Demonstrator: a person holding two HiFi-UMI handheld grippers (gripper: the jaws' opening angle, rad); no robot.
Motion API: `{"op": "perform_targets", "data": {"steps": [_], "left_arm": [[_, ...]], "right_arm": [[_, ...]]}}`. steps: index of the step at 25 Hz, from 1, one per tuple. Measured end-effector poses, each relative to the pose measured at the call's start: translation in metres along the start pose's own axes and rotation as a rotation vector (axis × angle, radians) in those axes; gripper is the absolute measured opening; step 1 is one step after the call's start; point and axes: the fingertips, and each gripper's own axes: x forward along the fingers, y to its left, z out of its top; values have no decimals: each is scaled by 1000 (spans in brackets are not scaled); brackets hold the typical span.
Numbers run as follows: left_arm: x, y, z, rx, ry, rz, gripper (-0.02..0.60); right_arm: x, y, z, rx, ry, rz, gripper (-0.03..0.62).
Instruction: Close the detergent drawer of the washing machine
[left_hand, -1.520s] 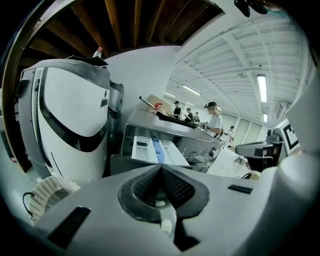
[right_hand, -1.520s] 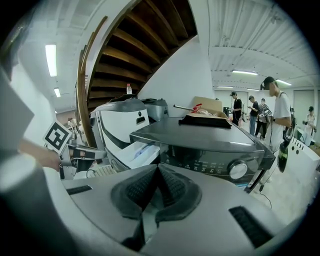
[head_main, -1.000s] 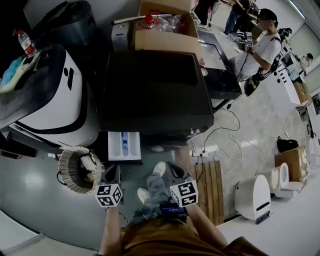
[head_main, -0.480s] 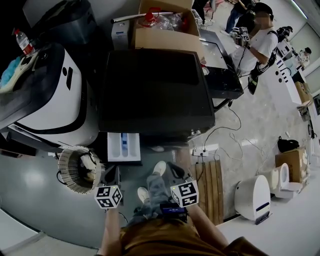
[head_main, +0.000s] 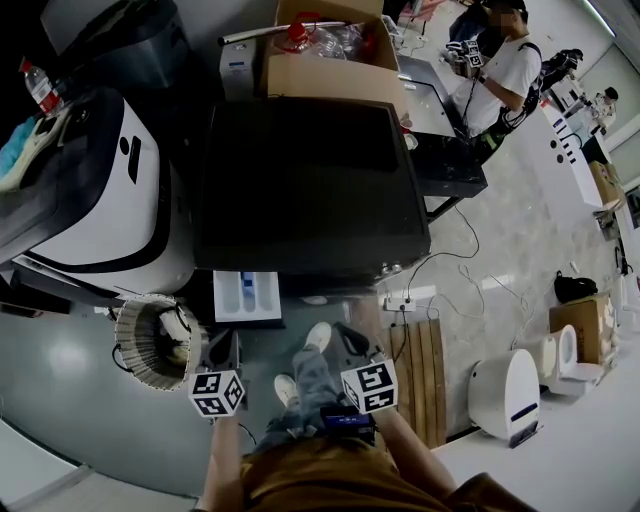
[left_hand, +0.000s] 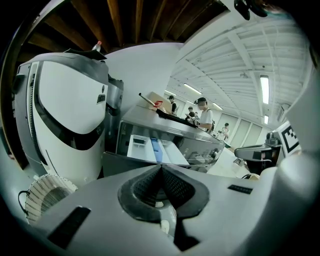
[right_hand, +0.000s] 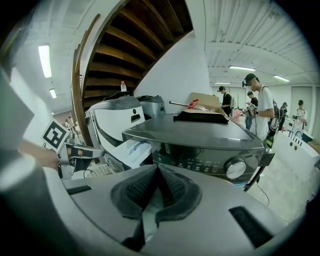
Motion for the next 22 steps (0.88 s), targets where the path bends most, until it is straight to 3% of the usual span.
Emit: {"op": "perform_targets", "data": {"steps": [22], "left_arm": [[45, 17, 37, -25, -21, 18, 25]], "right_arm": [[24, -26, 21, 5, 14, -23, 12]]}}
